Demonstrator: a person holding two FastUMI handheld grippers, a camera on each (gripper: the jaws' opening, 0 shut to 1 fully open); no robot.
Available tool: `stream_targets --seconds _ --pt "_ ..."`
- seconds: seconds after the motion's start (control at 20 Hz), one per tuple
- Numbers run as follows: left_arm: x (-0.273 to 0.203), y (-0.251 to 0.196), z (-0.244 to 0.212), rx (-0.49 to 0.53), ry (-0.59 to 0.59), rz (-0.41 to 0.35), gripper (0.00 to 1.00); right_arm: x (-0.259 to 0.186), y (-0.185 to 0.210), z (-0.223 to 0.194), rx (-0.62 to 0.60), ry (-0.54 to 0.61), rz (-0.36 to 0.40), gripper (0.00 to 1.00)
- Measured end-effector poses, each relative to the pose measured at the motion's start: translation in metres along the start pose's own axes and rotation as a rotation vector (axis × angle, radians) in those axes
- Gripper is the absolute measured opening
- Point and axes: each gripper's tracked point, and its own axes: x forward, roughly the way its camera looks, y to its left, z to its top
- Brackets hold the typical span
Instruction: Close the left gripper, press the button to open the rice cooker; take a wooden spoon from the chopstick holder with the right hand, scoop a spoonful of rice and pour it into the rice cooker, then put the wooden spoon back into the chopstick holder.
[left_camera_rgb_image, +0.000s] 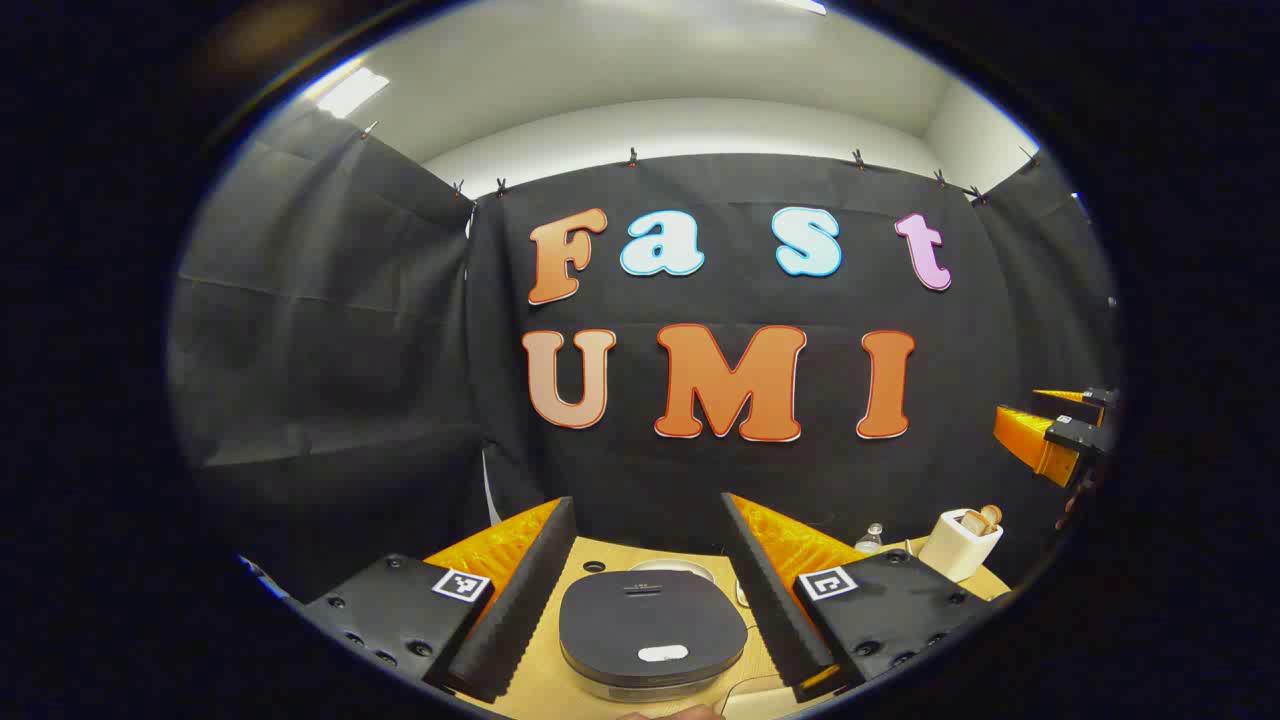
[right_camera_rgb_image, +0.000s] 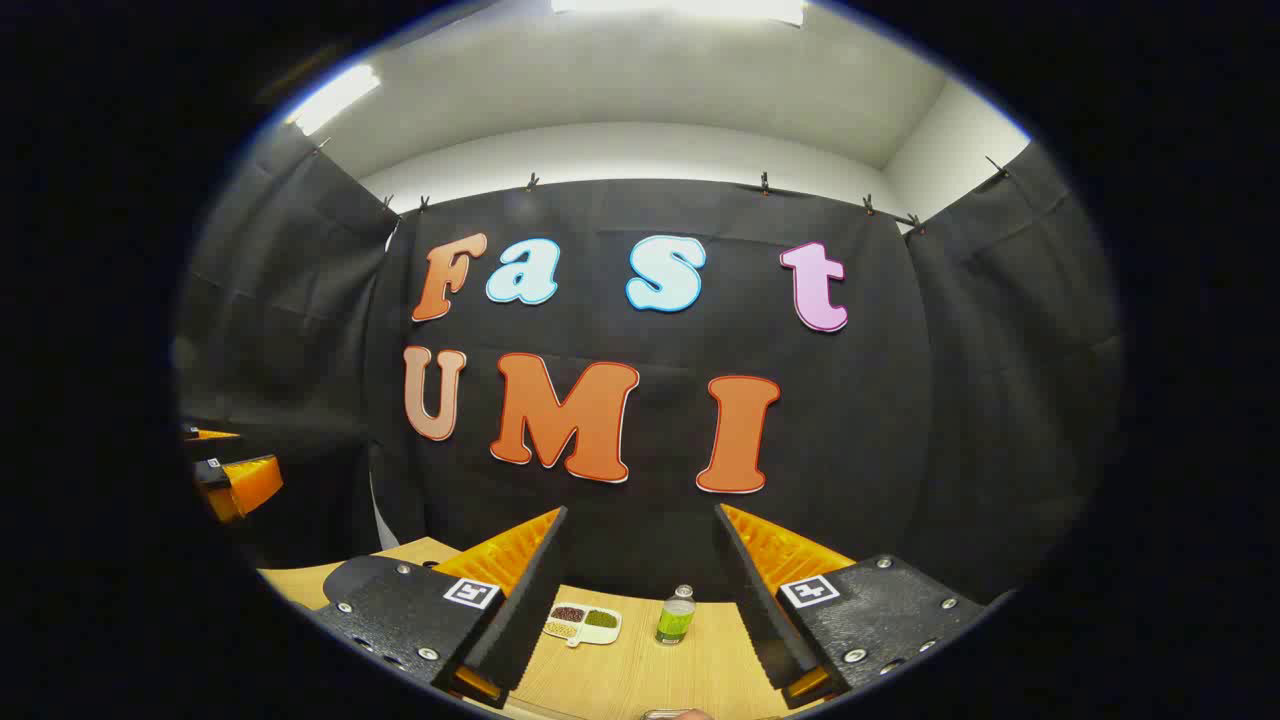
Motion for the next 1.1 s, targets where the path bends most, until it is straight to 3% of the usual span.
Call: stream_targets --seconds 0.05,0.4,0.55,1.1 --pt "0.000 -0.001 0.000 0.007 0.001 -0.002 0.99 -0.001 -0.001 -0.001 -0.005 0.002 0.005 0.87" --pt "-0.009 -0.015 0.005 0.050 -0.017 -0.050 0.99 -0.018 0.005 -0.004 0.035 0.008 0.006 0.87" --pt "-0.013 -0.021 0.008 0.065 -0.030 -0.065 0.94 -0.023 0.002 -0.006 0.019 0.016 0.004 0.87" --pt "-0.026 -0.029 0.015 0.085 -0.050 -0.088 0.94 -0.044 0.009 -0.004 0.035 0.018 0.013 0.87"
